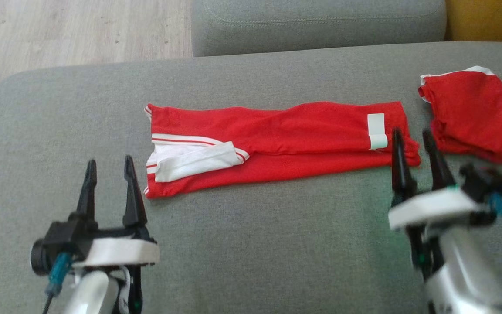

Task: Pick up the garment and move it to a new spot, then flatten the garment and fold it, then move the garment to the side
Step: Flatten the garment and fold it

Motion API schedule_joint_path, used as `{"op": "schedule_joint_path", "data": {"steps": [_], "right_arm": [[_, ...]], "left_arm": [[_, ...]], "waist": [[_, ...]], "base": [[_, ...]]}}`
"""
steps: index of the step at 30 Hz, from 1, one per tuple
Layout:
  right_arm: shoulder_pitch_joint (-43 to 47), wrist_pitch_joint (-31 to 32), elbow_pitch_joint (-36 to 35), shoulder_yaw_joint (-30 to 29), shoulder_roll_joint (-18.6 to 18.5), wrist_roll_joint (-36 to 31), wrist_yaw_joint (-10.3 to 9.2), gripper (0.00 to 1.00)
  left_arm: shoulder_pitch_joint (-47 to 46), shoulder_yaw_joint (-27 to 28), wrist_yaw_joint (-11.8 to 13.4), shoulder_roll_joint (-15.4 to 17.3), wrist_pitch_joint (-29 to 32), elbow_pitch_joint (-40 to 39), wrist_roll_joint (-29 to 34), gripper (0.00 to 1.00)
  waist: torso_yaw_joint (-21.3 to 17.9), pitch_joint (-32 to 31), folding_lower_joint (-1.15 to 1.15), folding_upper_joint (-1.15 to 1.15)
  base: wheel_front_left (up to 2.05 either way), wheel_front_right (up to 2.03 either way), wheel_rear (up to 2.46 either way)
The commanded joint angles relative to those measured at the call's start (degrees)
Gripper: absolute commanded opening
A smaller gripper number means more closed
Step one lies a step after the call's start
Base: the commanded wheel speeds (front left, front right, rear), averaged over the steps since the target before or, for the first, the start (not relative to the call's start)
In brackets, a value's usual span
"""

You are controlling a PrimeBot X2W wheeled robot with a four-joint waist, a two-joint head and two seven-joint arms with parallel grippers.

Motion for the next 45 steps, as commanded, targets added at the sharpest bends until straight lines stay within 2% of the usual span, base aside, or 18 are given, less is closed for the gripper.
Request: {"op": "schedule_joint_path", "data": {"steps": [1,2,6,12,15,21,29,33,38,39,40,45], "right_arm": [[0.9,-0.6,-2.7,0.3,0.9,-1.4,-0.04,1.0],[3.4,-0.6,-4.6,-0.6,1.7,-3.2,-0.04,1.0],[5.1,-0.6,-6.4,-0.5,2.0,-4.7,-0.04,1.0],[3.6,-0.6,-6.8,-0.6,2.1,-5.9,-0.04,1.0],[1.6,-0.4,-5.6,-2.5,2.1,-8.0,-0.04,1.0],[-4.9,3.8,1.8,-11.9,2.1,-10.5,-0.04,1.0],[-12.4,6.9,13.1,-22.7,2.1,-18.7,-0.04,1.0],[-14.3,8.1,19.0,-24.4,2.1,-20.5,-0.04,1.0],[-16.1,8.3,25.3,-22.9,2.1,-20.0,-0.04,1.0],[-16.4,8.2,26.3,-22.3,2.1,-19.7,-0.04,0.62],[-16.8,8.0,27.2,-21.9,2.1,-19.4,-0.04,0.0],[-17.9,6.3,29.7,-21.6,2.1,-20.7,-0.04,0.0]], "left_arm": [[-1.6,3.5,-0.8,-0.1,-0.3,-1.8,1.2,1.0],[-0.1,5.5,-2.7,-2.0,-0.3,-1.6,3.1,1.0],[0.5,8.4,-6.1,-4.7,-0.3,-0.8,6.7,1.0],[-1.0,11.3,-10.3,-7.4,-0.3,0.4,10.2,1.0],[-1.7,12.2,-11.8,-8.3,-0.3,0.8,11.5,1.0],[-3.6,13.3,-14.1,-9.5,-0.3,1.6,13.7,1.0],[-5.5,14.4,-16.0,-10.4,-0.3,2.3,15.1,1.0],[-5.7,14.7,-16.5,-10.6,-0.3,2.5,15.6,1.0],[-5.9,15.1,-16.7,-10.7,-0.3,2.8,16.0,1.0],[-6.0,15.2,-16.8,-10.7,-0.3,2.8,16.2,1.0],[-6.0,15.3,-16.8,-10.8,-0.3,2.9,16.3,1.0],[-6.1,15.7,-17.0,-10.8,-0.3,2.9,16.7,1.0]], "waist": [[0.0,0.0,0.01,0.0],[-0.1,0.1,0.01,0.0],[0.0,0.4,0.01,0.0],[0.7,2.2,0.01,0.0],[1.2,3.9,0.01,0.0],[2.9,7.9,0.01,0.0],[4.7,10.4,0.01,0.0],[4.9,10.8,0.01,0.0],[4.4,10.8,0.01,0.0],[4.2,10.8,0.01,0.0],[4.0,10.7,0.01,0.0],[3.1,9.9,0.01,0.0]], "base": [[0.0,0.0,0.0],[0.0,0.0,0.0],[0.0,0.0,0.0],[0.0,0.0,0.0],[0.0,0.0,0.0],[0.0,0.0,0.0],[0.0,0.0,0.0],[0.0,0.0,0.0],[0.0,0.0,0.0],[0.0,0.0,0.0],[0.0,0.0,0.0],[0.0,0.0,0.0]]}}
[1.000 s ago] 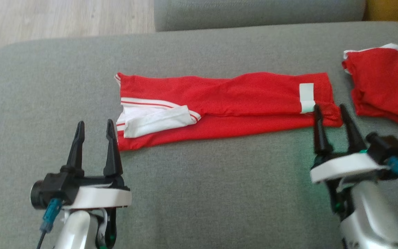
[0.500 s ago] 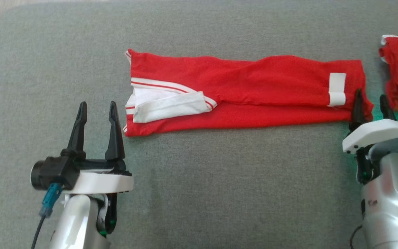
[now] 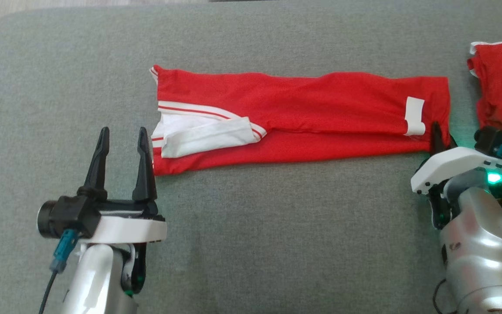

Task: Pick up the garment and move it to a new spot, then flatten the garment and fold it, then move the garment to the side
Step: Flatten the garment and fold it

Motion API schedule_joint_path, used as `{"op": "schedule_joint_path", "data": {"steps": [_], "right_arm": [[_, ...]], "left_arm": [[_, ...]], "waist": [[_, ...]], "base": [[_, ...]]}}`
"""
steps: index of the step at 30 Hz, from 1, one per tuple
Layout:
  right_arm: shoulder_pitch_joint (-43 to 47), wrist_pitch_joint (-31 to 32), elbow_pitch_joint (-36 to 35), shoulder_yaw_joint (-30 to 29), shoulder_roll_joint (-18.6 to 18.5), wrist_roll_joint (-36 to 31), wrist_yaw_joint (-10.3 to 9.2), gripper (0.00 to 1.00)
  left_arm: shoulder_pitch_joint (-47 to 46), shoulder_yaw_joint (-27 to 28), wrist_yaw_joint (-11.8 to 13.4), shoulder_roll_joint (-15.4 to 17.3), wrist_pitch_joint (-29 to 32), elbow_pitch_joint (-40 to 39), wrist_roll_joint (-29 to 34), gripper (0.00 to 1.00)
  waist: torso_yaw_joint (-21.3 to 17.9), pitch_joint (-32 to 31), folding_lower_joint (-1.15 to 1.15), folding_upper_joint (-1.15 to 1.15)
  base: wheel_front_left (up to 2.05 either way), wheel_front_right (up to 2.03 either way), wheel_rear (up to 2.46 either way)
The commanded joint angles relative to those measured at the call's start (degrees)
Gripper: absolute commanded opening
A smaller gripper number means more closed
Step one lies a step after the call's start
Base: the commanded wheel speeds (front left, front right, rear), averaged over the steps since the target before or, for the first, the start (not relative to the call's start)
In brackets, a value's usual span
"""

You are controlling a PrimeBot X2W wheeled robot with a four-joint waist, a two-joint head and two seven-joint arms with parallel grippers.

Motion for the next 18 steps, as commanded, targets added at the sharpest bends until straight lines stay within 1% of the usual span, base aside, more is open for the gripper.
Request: {"op": "schedule_joint_path", "data": {"steps": [1,3,8,11,15,18], "right_arm": [[-0.1,-0.4,-0.2,0.6,0.5,-1.3,-0.05,0.0],[-0.2,-0.7,-0.6,-0.9,0.1,-2.9,-0.05,0.0],[0.2,-0.5,-3.8,-6.5,-3.0,-6.8,-0.05,0.0],[0.1,-0.1,-6.3,-8.4,-3.4,-8.5,-0.05,0.0],[-0.3,0.6,-9.5,-7.2,-1.5,-8.2,-0.05,0.0],[-0.4,1.3,-11.5,-3.9,-0.1,-6.3,-0.05,0.0]], "left_arm": [[-1.8,2.3,-0.3,0.2,-0.3,-1.6,0.4,1.0],[-1.6,2.5,-0.3,0.2,-0.3,-1.6,0.4,1.0],[-1.0,2.7,-0.3,0.2,-0.3,-1.7,0.2,1.0],[-0.6,2.7,-0.2,0.2,-0.3,-1.9,0.0,1.0],[-0.2,2.5,0.1,0.2,-0.3,-2.1,-0.4,1.0],[0.3,2.2,0.3,0.2,-0.3,-2.1,-0.8,1.0]], "waist": [[-0.3,-0.5,0.0,0.0],[-0.6,-1.0,0.0,0.0],[-0.8,-2.6,0.0,0.0],[-0.8,-3.6,0.0,0.0],[-0.5,-5.4,0.0,0.0],[0.0,-7.0,0.0,0.0]], "base": [[0.0,0.0,0.0],[0.0,0.0,0.0],[0.0,0.0,0.0],[0.0,0.0,0.0],[0.0,0.0,0.0],[0.0,0.0,0.0]]}}
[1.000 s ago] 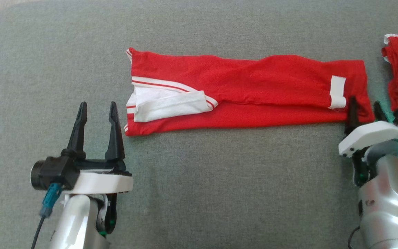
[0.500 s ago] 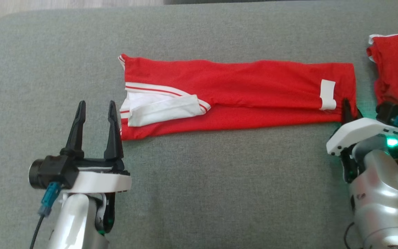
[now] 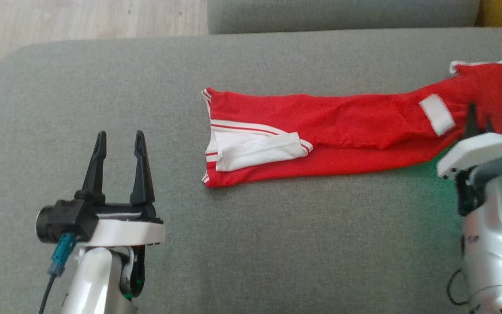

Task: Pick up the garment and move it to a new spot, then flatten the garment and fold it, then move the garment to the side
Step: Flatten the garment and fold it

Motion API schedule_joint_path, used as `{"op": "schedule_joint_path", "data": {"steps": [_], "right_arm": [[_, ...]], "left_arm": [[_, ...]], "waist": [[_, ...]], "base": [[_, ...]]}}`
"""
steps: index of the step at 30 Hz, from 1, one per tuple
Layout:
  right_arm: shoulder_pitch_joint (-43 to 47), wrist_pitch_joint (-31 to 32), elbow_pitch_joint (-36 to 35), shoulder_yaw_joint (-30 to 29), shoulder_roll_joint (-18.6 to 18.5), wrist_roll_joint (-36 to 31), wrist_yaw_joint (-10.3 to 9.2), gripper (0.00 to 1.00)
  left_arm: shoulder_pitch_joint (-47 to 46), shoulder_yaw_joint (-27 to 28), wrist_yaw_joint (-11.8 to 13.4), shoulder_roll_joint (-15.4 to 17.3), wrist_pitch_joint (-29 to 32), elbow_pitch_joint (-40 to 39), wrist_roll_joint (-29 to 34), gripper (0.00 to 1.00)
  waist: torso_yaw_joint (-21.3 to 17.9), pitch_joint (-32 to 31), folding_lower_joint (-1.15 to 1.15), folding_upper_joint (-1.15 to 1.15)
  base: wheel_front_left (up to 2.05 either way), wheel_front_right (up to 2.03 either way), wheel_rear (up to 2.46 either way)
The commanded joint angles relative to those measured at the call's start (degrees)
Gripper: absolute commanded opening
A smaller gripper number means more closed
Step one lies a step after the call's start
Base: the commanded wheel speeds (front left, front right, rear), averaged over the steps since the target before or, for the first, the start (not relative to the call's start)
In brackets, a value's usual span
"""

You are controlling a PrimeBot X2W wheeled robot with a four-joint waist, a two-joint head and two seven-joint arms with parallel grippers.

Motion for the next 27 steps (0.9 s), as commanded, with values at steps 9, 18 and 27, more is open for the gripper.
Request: {"op": "schedule_joint_path", "data": {"steps": [9,18,27], "right_arm": [[-1.6,2.2,-4.9,27.0,1.2,20.7,-0.05,0.0],[-1.8,0.5,-5.2,45.7,1.2,36.1,-0.05,0.0],[-4.9,-2.4,0.5,55.2,1.2,44.6,-0.05,0.0]], "left_arm": [[0.5,1.4,0.6,0.3,-0.3,-2.4,-0.2,1.0],[0.6,1.3,0.0,0.3,-0.3,-2.2,1.1,1.0],[-0.4,-0.4,0.1,0.3,-0.3,-2.0,0.2,1.0]], "waist": [[2.6,-3.5,0.0,0.0],[6.5,-4.0,0.0,0.0],[12.3,-2.2,0.0,0.0]], "base": [[0.0,0.0,0.0],[0.0,0.0,0.0],[0.0,0.0,0.0]]}}
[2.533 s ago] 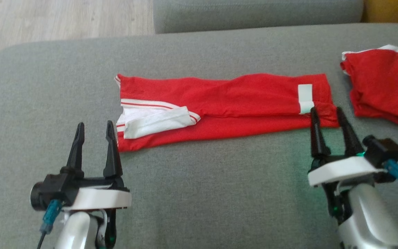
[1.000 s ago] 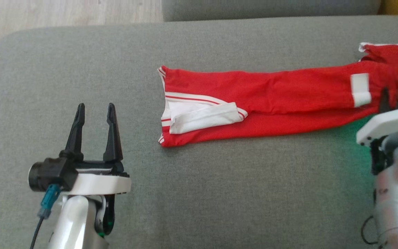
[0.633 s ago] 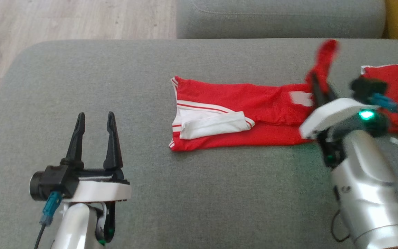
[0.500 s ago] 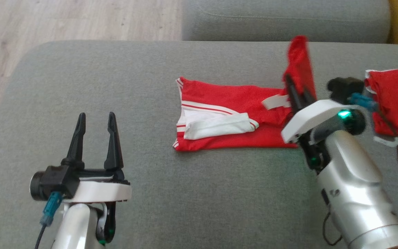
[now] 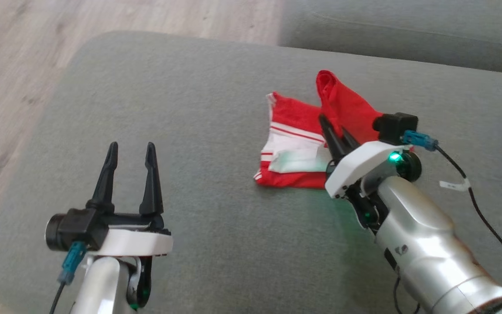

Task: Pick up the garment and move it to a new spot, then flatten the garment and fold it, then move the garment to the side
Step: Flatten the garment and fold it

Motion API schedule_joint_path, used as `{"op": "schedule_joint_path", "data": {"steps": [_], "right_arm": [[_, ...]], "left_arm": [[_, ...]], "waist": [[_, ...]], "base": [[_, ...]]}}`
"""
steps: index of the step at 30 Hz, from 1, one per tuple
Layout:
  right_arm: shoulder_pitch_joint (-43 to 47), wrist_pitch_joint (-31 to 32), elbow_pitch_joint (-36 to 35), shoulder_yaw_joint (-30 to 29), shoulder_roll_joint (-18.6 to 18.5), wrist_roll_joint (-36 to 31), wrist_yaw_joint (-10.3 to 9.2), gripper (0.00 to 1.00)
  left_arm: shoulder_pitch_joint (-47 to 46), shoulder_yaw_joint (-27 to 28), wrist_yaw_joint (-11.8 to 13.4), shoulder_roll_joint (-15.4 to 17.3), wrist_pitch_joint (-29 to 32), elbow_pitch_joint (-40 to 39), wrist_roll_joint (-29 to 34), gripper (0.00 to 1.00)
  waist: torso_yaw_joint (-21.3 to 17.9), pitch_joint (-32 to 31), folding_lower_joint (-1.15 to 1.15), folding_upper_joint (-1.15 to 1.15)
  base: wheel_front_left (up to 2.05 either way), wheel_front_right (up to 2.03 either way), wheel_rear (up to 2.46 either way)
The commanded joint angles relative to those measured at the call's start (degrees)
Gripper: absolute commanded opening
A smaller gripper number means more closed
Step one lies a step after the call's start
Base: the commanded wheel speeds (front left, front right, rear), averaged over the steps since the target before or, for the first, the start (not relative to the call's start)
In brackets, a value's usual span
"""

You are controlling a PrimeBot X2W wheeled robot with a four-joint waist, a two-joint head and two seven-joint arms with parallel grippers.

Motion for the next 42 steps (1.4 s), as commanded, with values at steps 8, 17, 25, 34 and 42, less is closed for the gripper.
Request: {"op": "schedule_joint_path", "data": {"steps": [8,17,25,34,42], "right_arm": [[-5.3,-2.7,3.1,8.3,0.8,6.6,-0.05,0.0],[-5.8,-4.6,0.6,16.5,0.8,16.8,-0.05,1.0],[-9.5,-6.6,-1.6,14.9,0.8,17.0,-0.05,1.0],[1.2,-6.6,-10.3,-15.2,0.8,-15.6,-0.05,1.0],[18.5,-6.6,-26.2,-29.4,0.8,-30.1,-0.05,1.0]], "left_arm": [[-3.3,-0.6,0.6,0.3,-0.3,-1.5,-1.4,1.0],[-3.5,-1.2,1.1,0.3,-0.3,-1.3,-1.5,1.0],[-3.3,0.6,0.9,0.3,-0.3,-1.7,-0.9,1.0],[-1.1,2.6,1.4,0.3,-0.3,-3.4,-1.3,1.0],[1.8,3.8,2.0,0.3,-0.3,-4.0,-2.0,1.0]], "waist": [[4.8,2.6,0.0,0.0],[5.6,3.2,0.0,0.0],[1.7,2.4,0.0,0.0],[-6.1,-0.5,0.0,0.0],[-10.8,-1.6,0.0,0.0]], "base": [[0.0,0.0,0.0],[0.0,0.0,0.0],[0.0,0.0,0.0],[0.0,0.0,0.0],[0.0,0.0,0.0]]}}
